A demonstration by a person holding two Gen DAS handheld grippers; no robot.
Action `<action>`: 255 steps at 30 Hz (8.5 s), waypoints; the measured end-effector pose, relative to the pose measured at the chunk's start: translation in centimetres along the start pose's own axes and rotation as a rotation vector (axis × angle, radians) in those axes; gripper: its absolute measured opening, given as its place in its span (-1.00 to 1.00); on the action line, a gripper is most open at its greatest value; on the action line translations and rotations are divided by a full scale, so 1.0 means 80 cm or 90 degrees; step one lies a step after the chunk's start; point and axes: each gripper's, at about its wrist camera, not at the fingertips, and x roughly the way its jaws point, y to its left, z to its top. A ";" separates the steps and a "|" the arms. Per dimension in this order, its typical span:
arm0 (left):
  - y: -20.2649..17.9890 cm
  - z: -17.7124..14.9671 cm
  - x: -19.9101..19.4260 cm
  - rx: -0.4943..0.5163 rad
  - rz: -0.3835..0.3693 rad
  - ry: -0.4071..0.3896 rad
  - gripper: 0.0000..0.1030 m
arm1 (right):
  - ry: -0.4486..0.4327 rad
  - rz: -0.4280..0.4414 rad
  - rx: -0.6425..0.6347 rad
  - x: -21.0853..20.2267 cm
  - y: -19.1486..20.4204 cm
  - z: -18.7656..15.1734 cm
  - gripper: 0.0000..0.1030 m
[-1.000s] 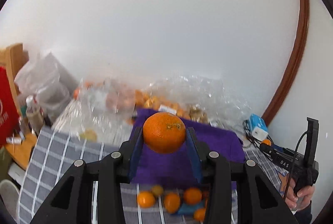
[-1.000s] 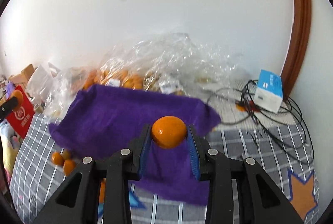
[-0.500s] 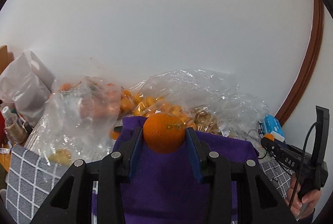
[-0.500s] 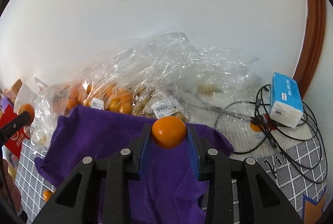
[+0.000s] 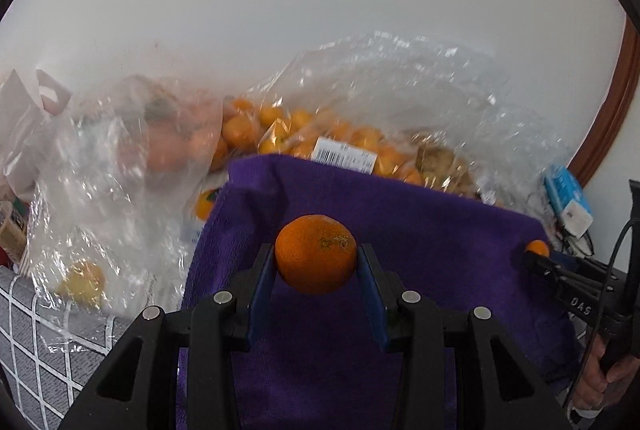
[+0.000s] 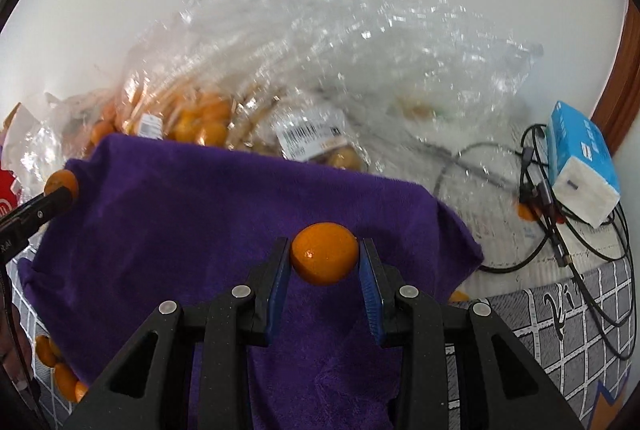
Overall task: Organize fruits
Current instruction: 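Carry both held oranges up and over onto the purple towel, then open the right tool on the towel while the left tool releases its orange, then withdraw both open tools back toward the fruit pile, then grasp a large orange with the right tool while the left tool grasps another orange, then lift both held oranges and carry them over the purple towel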
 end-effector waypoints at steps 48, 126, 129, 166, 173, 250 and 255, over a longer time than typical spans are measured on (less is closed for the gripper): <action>-0.025 -0.004 0.012 0.013 -0.017 0.051 0.08 | -0.011 -0.022 -0.035 -0.019 0.024 0.004 0.36; 0.110 -0.207 -0.121 0.016 0.018 0.029 0.17 | 0.005 0.061 -0.050 -0.100 0.142 -0.181 0.27; 0.109 -0.207 -0.120 0.022 0.021 0.031 0.19 | 0.001 0.088 -0.056 -0.101 0.142 -0.185 -0.09; 0.041 -0.159 -0.086 0.064 -0.035 0.095 0.20 | -0.032 0.049 -0.023 -0.137 0.040 -0.224 -0.19; 0.045 -0.166 -0.075 0.062 -0.043 0.042 -0.35 | -0.027 0.051 -0.002 -0.128 0.032 -0.226 -0.19; 0.068 -0.156 -0.160 -0.035 -0.150 -0.141 -0.37 | -0.131 -0.027 0.049 -0.179 0.015 -0.219 -0.20; 0.065 -0.154 -0.160 -0.028 -0.143 -0.139 -0.37 | -0.140 -0.020 0.054 -0.187 0.018 -0.208 -0.21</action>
